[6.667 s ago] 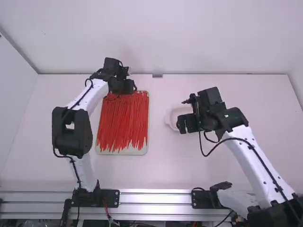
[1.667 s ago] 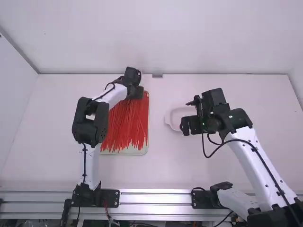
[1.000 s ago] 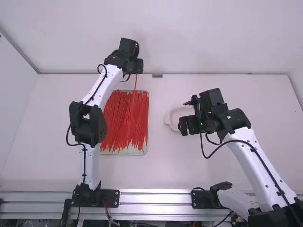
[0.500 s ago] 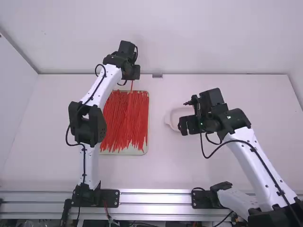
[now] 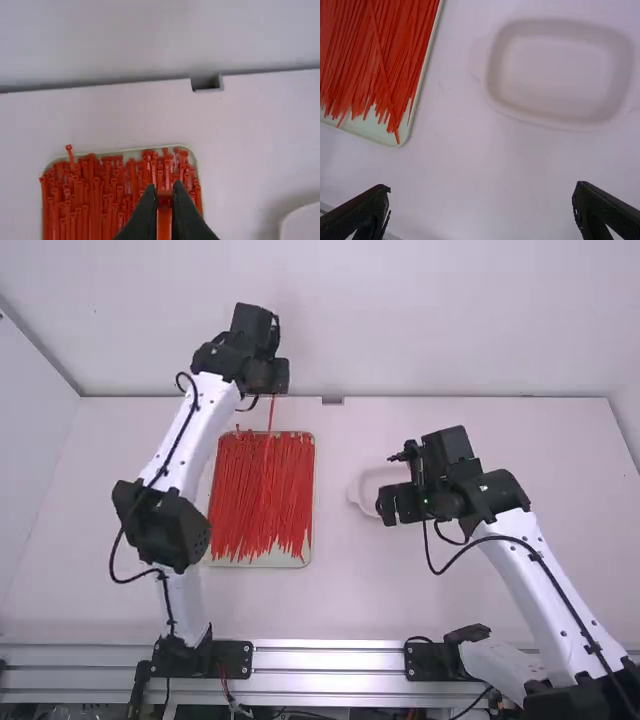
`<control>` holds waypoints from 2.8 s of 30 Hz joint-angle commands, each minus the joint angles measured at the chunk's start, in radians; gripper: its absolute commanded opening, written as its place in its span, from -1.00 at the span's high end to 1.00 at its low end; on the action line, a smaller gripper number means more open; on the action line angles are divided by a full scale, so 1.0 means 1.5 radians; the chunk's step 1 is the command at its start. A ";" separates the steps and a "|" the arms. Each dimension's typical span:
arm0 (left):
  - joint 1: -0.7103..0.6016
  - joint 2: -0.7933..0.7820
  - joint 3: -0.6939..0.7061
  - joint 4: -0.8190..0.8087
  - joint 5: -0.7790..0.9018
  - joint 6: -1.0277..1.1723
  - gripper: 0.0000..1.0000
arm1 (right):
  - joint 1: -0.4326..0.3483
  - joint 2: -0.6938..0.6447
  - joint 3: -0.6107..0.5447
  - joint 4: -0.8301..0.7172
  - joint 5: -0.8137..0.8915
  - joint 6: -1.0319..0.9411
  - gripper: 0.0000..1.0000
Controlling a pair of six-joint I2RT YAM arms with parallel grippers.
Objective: Fasten the cable tie
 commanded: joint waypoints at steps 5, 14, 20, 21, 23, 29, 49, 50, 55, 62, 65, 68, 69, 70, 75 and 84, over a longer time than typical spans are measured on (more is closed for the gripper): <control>-0.007 -0.069 0.011 -0.033 -0.023 0.004 0.97 | -0.002 -0.012 0.018 0.013 -0.016 -0.011 -0.96; -0.011 -0.102 0.010 -0.090 -0.028 0.004 0.97 | 0.017 -0.012 0.018 0.053 -0.054 -0.028 -0.96; -0.025 -0.170 0.010 -0.100 -0.034 0.004 0.97 | 0.030 -0.012 0.018 0.071 -0.054 -0.034 -0.96; -0.029 -0.184 0.010 -0.101 -0.041 0.005 0.97 | 0.028 -0.012 0.018 0.073 -0.054 -0.033 -0.96; -0.035 -0.200 0.010 -0.104 -0.057 0.004 0.97 | 0.028 -0.012 0.018 0.076 -0.054 -0.034 -0.96; -0.063 -0.275 -0.017 -0.113 -0.092 0.004 0.97 | 0.028 -0.012 0.018 0.086 -0.054 -0.034 -0.96; -0.063 -0.638 -0.558 0.202 -0.107 -0.073 0.96 | 0.053 -0.012 0.018 0.124 -0.114 -0.040 -0.96; -0.062 -0.647 -0.576 0.214 -0.107 -0.081 0.96 | 0.058 -0.012 0.018 0.127 -0.118 -0.041 -0.96; -0.063 -0.681 -0.659 0.292 -0.024 -0.089 0.96 | 0.081 -0.012 0.018 0.150 -0.144 -0.046 -0.96; -0.063 -0.677 -0.726 0.382 0.063 -0.132 0.96 | 0.104 -0.012 0.018 0.190 -0.179 -0.045 -0.96; -0.063 -0.666 -0.746 0.420 0.112 -0.147 0.96 | 0.110 -0.012 0.018 0.214 -0.178 -0.025 -0.96; -0.063 -0.655 -0.759 0.454 0.173 -0.151 0.96 | 0.116 -0.012 0.018 0.243 -0.179 -0.019 -0.96; -0.063 -0.650 -0.761 0.468 0.188 -0.170 0.96 | 0.120 -0.012 0.018 0.255 -0.177 -0.004 -0.96; -0.063 -0.647 -0.763 0.477 0.196 -0.182 0.96 | 0.121 -0.012 0.018 0.264 -0.178 -0.001 -0.96; -0.063 -0.636 -0.766 0.533 0.266 -0.216 0.96 | 0.120 -0.012 0.018 0.307 -0.178 0.010 -0.96; -0.087 -0.622 -0.766 0.627 0.282 -0.282 0.96 | 0.121 -0.012 0.018 0.365 -0.181 0.045 -0.87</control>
